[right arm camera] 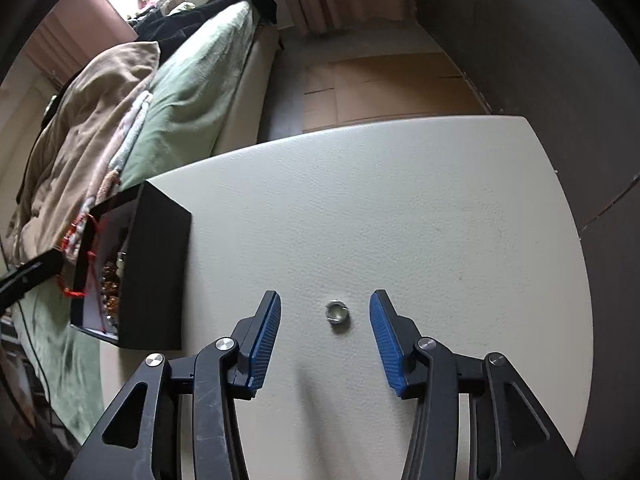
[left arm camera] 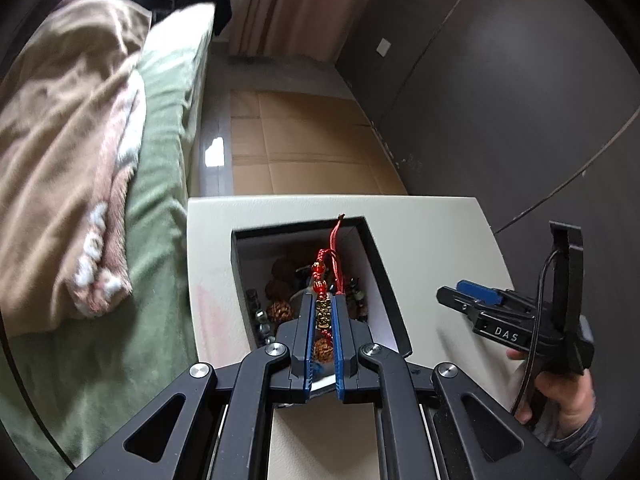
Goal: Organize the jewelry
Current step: 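Grasp the small silver ring with the right tool and drop it into the box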
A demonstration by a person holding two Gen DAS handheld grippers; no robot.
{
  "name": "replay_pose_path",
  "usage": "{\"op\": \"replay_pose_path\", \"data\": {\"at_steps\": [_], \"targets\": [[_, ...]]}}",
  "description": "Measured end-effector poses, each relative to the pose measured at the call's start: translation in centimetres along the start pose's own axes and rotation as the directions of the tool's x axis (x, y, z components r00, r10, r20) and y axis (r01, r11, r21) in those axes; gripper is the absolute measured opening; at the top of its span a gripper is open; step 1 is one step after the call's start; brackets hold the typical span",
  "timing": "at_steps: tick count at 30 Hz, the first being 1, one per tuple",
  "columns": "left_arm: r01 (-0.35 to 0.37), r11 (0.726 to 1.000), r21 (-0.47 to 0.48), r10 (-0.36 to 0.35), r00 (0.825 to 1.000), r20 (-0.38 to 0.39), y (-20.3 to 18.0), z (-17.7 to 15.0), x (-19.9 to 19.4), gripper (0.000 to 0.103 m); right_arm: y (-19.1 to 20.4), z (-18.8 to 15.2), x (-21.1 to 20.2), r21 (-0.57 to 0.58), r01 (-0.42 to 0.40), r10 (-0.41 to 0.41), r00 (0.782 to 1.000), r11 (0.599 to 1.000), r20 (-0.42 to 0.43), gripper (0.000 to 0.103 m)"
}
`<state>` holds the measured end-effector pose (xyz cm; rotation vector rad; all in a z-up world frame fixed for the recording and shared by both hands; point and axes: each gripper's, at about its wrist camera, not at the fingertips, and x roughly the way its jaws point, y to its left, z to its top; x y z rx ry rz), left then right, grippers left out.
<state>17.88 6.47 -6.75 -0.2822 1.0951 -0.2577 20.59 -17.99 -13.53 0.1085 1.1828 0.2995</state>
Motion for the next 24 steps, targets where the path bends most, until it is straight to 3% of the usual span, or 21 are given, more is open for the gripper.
{"op": "replay_pose_path", "data": {"at_steps": [3, 4, 5, 7, 8, 10, 15, 21, 24], "targets": [[0.005, 0.999, -0.039, -0.005, 1.000, -0.003, 0.9, -0.1, 0.0, 0.011, 0.5, -0.1, 0.6, -0.019, 0.024, -0.024, 1.000, 1.000, -0.014, 0.047], [0.007, 0.999, -0.047, -0.007, 1.000, 0.003, 1.1, -0.1, -0.2, 0.023, 0.8, -0.1, 0.9, -0.033, 0.051, -0.052, 0.998, 0.998, -0.019, 0.047], [0.011, 0.999, -0.052, -0.010, 1.000, 0.009, 1.3, -0.1, -0.4, 0.046, 0.9, -0.3, 1.0, -0.044, 0.070, -0.071, 0.997, 0.997, -0.021, 0.047], [0.026, 0.998, -0.062, -0.024, 0.999, 0.033, 1.5, 0.0, -1.0, 0.073, 1.4, -0.3, 1.1, -0.072, 0.116, -0.117, 0.993, 0.991, -0.020, 0.043], [0.034, 0.997, -0.066, -0.031, 0.998, 0.055, 1.7, 0.0, -1.6, 0.074, 1.7, -0.4, 1.2, -0.082, 0.144, -0.147, 0.989, 0.986, -0.021, 0.039], [0.040, 0.997, -0.072, -0.035, 0.997, 0.072, 1.9, 0.0, -2.3, 0.074, 1.8, -0.5, 1.1, -0.095, 0.167, -0.169, 0.985, 0.981, -0.020, 0.013], [0.049, 0.995, -0.081, -0.043, 0.996, 0.082, 2.3, -0.1, -2.9, 0.074, 2.3, -0.6, 0.2, -0.099, 0.138, -0.139, 0.990, 0.985, -0.009, 0.013], [0.061, 0.995, -0.081, -0.049, 0.989, 0.137, 2.6, -0.1, -4.3, 0.075, 3.8, 0.0, -3.4, -0.071, 0.007, -0.001, 0.996, 0.997, 0.085, 0.013], [0.064, 0.994, -0.086, -0.049, 0.985, 0.167, 3.0, 0.0, -5.0, 0.093, 5.3, 0.4, -4.8, -0.076, -0.073, 0.082, 0.988, 0.994, 0.128, 0.013]]}}
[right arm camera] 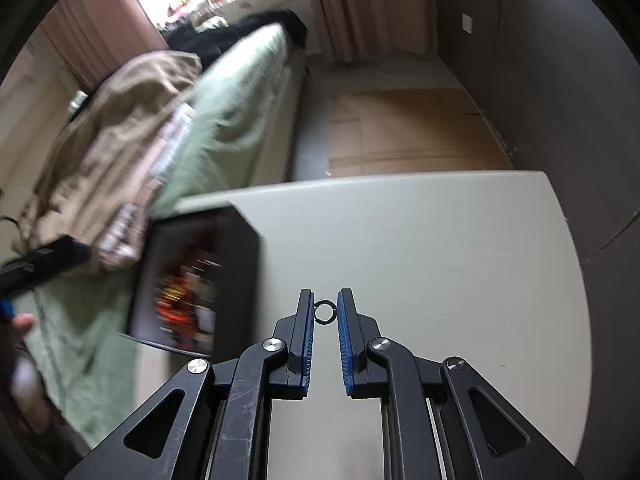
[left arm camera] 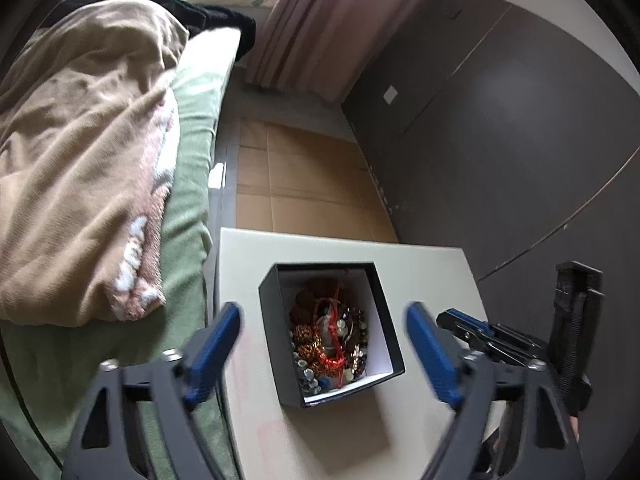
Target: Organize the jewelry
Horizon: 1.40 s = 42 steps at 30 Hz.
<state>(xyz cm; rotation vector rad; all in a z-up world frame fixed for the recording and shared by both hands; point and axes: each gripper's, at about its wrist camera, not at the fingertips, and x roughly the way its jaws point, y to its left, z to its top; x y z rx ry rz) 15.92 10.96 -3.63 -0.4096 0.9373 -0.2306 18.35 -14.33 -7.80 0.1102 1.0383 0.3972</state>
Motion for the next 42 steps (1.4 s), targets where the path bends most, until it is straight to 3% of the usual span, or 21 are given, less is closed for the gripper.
{"op": "replay_pose_path", "data": {"at_steps": [10, 11, 13, 15, 20, 22, 28, 31, 39, 42], "targets": [[-0.026, 0.999, -0.026, 0.028, 0.998, 0.054, 1.2, 0.2, -1.8, 0.103, 5.8, 1.0, -0.1, -0.028, -0.188, 0.189, 0.980, 0.982, 0.069, 0.016], [-0.031, 0.999, -0.034, 0.033, 0.998, 0.060, 1.4, 0.2, -2.2, 0.103, 6.1, 1.0, 0.0, -0.023, -0.188, 0.189, 0.980, 0.982, 0.066, 0.020], [-0.035, 0.998, -0.043, 0.038, 0.997, 0.067, 1.6, 0.2, -2.7, 0.103, 6.4, 0.8, -0.2, -0.023, -0.175, 0.177, 0.982, 0.984, 0.072, 0.064], [-0.039, 0.998, -0.050, 0.043, 0.996, 0.073, 1.7, 0.2, -3.1, 0.103, 6.1, 0.7, -0.8, -0.021, -0.168, 0.169, 0.982, 0.986, 0.086, 0.072], [-0.038, 0.998, -0.042, 0.042, 0.994, 0.097, 0.9, -0.2, -4.3, 0.103, 5.0, 0.3, -2.7, -0.006, -0.155, 0.154, 0.982, 0.988, 0.112, 0.073], [-0.035, 0.999, -0.028, 0.038, 0.994, 0.104, 0.3, -0.4, -4.7, 0.103, 4.6, 0.0, -3.3, 0.000, -0.154, 0.153, 0.981, 0.988, 0.117, 0.084], [-0.068, 0.998, 0.012, 0.066, 0.991, 0.114, -1.5, -1.8, -5.2, 0.103, 3.6, -1.1, -5.0, -0.006, -0.119, 0.119, 0.985, 0.993, 0.127, 0.089], [-0.090, 0.995, 0.030, 0.086, 0.989, 0.122, -2.5, -2.7, -5.5, 0.103, 2.8, -1.7, -6.0, -0.007, -0.090, 0.090, 0.987, 0.996, 0.135, 0.098], [-0.149, 0.984, 0.094, 0.129, 0.973, 0.189, -5.6, -4.9, -7.0, 0.103, 0.5, -3.4, -9.6, 0.001, -0.051, 0.050, 0.983, 0.999, 0.176, 0.098], [-0.148, 0.981, 0.123, 0.120, 0.970, 0.210, -6.8, -5.7, -7.4, 0.103, -0.3, -4.2, -10.9, 0.011, -0.036, 0.033, 0.981, 0.999, 0.191, 0.103]]}}
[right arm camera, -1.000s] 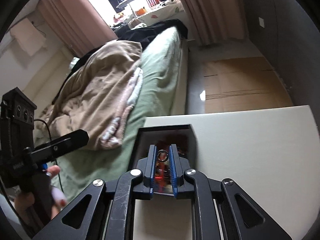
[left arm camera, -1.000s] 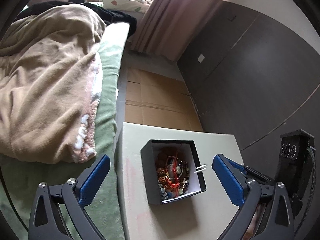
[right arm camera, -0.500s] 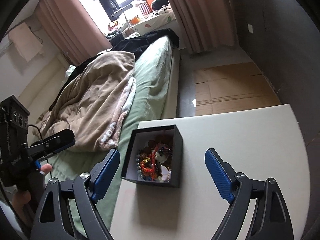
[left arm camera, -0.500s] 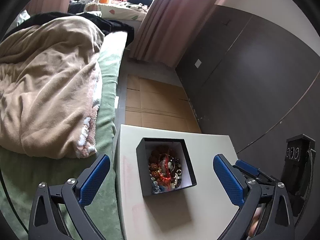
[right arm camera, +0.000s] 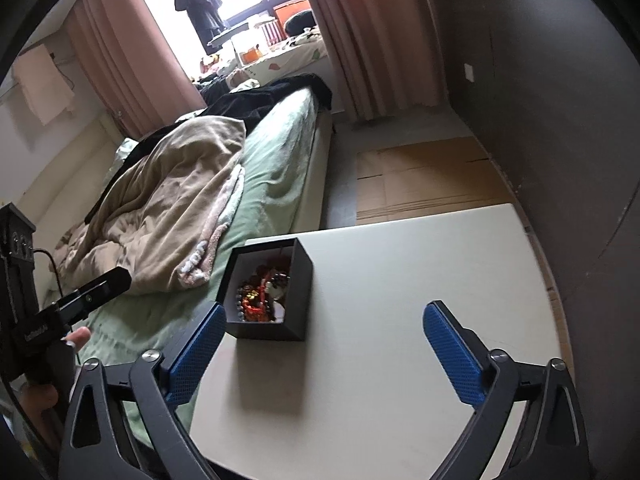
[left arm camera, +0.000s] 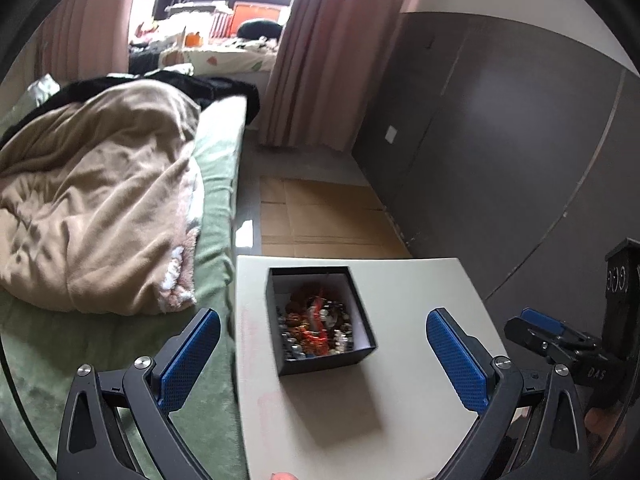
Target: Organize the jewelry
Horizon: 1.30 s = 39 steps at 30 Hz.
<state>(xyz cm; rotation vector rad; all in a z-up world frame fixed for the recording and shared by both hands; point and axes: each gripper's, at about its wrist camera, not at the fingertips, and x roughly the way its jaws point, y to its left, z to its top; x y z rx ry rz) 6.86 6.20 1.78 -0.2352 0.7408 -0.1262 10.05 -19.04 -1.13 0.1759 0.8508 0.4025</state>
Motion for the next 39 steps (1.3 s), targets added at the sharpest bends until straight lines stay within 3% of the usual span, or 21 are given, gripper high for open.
{"op": "replay_pose_path", "data": {"at_steps": [8, 22, 39], "targets": [[-0.001, 0.997, 0.080, 0.001, 1.000, 0.002, -2.7, -1.9, -1.0, 0.103, -0.7, -0.8, -2.7, -0.021, 0.027, -0.026, 0.999, 0.999, 0.029, 0.103], [-0.041, 0.986, 0.160, 0.024, 0.994, 0.105, -4.7, -3.4, -4.9, 0.103, -1.1, -2.0, -6.6, -0.066, 0.136, -0.127, 0.984, 0.989, 0.126, 0.103], [-0.129, 0.978, 0.165, 0.099, 0.978, 0.182, -5.0, -3.9, -5.6, 0.103, -1.0, -2.7, -8.2, -0.089, 0.129, -0.113, 0.980, 0.988, 0.165, 0.103]]}}
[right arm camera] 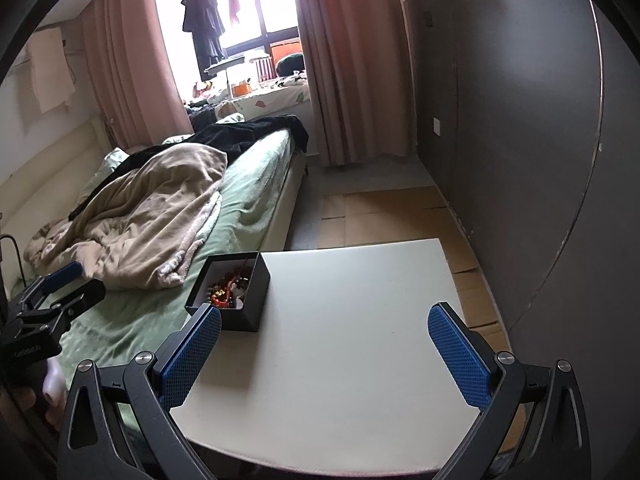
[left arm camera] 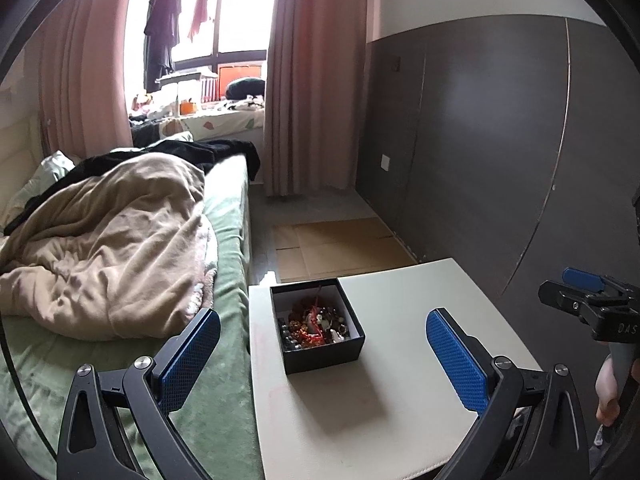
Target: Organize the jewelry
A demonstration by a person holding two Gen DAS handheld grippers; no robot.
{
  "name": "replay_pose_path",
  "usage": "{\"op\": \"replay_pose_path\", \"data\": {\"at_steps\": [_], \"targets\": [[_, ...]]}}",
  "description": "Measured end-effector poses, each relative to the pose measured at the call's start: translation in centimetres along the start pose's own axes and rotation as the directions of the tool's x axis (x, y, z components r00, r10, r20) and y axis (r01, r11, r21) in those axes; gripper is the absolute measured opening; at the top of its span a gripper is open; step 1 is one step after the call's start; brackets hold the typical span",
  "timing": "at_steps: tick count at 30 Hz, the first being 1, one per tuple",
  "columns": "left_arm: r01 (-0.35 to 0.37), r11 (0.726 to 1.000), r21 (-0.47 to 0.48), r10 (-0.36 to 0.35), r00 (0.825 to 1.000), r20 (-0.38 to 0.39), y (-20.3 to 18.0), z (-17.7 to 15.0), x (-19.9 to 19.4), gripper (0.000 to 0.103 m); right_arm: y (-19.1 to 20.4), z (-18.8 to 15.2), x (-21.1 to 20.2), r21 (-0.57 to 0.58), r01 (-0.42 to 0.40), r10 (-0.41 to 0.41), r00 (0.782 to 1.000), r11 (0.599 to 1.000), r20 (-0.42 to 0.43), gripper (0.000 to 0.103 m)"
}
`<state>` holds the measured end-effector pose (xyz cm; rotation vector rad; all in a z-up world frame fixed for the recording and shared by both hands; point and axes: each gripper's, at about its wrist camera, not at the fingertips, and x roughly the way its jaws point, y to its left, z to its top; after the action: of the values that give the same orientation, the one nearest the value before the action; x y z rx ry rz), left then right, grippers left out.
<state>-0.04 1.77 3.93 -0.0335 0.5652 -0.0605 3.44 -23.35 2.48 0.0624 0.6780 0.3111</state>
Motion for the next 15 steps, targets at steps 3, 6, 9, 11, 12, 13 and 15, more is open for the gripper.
{"op": "replay_pose_path", "data": {"at_steps": [3, 6, 9, 11, 12, 13, 15], "targets": [[-0.010, 1.000, 0.006, 0.010, 1.000, 0.005, -0.08, -0.08, -0.14, 0.103, 0.06, -0.13, 0.15, 0.002, -0.003, 0.003, 1.000, 1.000, -0.006, 0.103], [-0.010, 1.000, 0.003, 0.010, 1.000, 0.001, 0.01, -0.13, -0.10, 0.103, 0.21, -0.28, 0.32, -0.002, -0.004, 0.004, 1.000, 1.000, -0.011, 0.103], [-0.008, 1.000, 0.002, 0.008, 1.000, 0.000, 0.03, -0.13, -0.09, 0.103, 0.18, -0.33, 0.32, -0.002, -0.004, 0.004, 1.000, 1.000, -0.011, 0.103], [-0.010, 1.000, 0.003, 0.010, 1.000, 0.000, 0.02, -0.13, -0.10, 0.103, 0.18, -0.32, 0.33, -0.001, -0.005, 0.005, 1.000, 1.000, -0.011, 0.103], [-0.009, 1.000, 0.001, 0.009, 1.000, 0.001, 0.02, -0.13, -0.10, 0.103, 0.18, -0.32, 0.34, -0.001, -0.005, 0.005, 1.000, 1.000, -0.012, 0.103], [-0.007, 1.000, 0.000, 0.007, 1.000, 0.002, 0.05, -0.13, -0.14, 0.103, 0.20, -0.34, 0.35, -0.003, -0.004, 0.004, 1.000, 1.000, -0.012, 0.103], [-0.004, 1.000, 0.000, 0.004, 1.000, 0.004, 0.00, -0.11, -0.12, 0.103, 0.25, -0.34, 0.38, -0.006, 0.001, -0.001, 1.000, 1.000, -0.011, 0.103]]}}
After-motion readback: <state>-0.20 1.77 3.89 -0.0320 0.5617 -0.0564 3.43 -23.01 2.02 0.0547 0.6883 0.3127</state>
